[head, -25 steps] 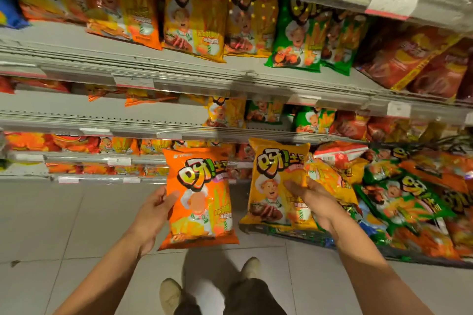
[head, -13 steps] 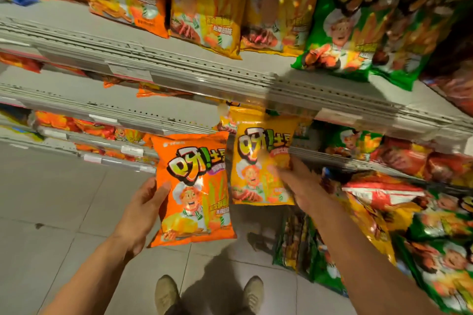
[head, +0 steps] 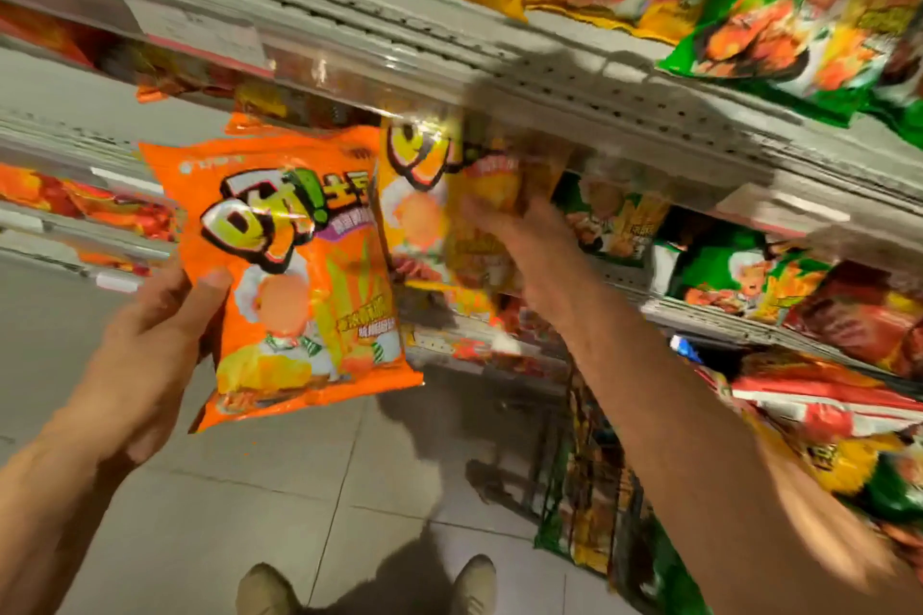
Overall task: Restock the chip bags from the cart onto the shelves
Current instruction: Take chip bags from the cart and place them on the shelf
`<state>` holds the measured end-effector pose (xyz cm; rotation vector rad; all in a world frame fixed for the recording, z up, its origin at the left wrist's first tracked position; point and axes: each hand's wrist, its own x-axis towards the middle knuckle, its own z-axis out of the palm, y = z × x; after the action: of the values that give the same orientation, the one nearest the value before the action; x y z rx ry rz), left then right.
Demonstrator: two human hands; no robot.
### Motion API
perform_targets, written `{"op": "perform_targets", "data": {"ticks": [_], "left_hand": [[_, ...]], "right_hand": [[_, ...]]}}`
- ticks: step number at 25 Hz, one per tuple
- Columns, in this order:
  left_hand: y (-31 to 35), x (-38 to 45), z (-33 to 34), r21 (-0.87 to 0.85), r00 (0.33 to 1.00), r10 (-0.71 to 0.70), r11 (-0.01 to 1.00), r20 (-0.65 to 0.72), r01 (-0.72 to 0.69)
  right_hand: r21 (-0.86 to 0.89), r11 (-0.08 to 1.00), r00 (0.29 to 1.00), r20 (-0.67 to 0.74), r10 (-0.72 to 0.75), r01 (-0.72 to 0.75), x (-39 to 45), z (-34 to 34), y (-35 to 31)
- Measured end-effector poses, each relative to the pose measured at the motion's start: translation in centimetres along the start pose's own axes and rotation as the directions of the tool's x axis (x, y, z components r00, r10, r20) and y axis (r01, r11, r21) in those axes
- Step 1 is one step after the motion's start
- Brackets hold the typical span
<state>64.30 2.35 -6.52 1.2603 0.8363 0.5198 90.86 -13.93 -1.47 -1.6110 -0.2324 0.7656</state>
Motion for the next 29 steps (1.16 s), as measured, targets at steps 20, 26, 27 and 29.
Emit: {"op": "perform_targets", "data": {"ticks": [20, 26, 27, 29], "left_hand": [[-3.7, 6.6, -12.0, -0.091, 0.985, 0.048, 0.995, 0.168, -0.033], [-2.9, 7.5, -11.7, -0.109, 0.984, 0.051, 0.993, 0.172, -0.033], [-2.6, 7.7, -11.6, -0.105, 0.983, 0.049, 0.994, 0.175, -0.031], [-2.0, 7.9, -11.6, -0.104, 0.982, 0.041, 0.994, 0.182, -0.022]], "right_hand": [[0.069, 0.997, 0.958, -0.287, -0.007, 0.028, 9.6, 12.3, -0.6], [-0.015, 1.0, 0.976, -0.216, -0.008, 0.005, 7.9, 10.6, 1.5], [-0.041, 0.999, 0.975, -0.223, -0.012, 0.003, 7.9, 10.7, 1.4], [-0.108, 0.994, 0.97, -0.238, -0.05, 0.025, 7.7, 11.1, 1.4]]}}
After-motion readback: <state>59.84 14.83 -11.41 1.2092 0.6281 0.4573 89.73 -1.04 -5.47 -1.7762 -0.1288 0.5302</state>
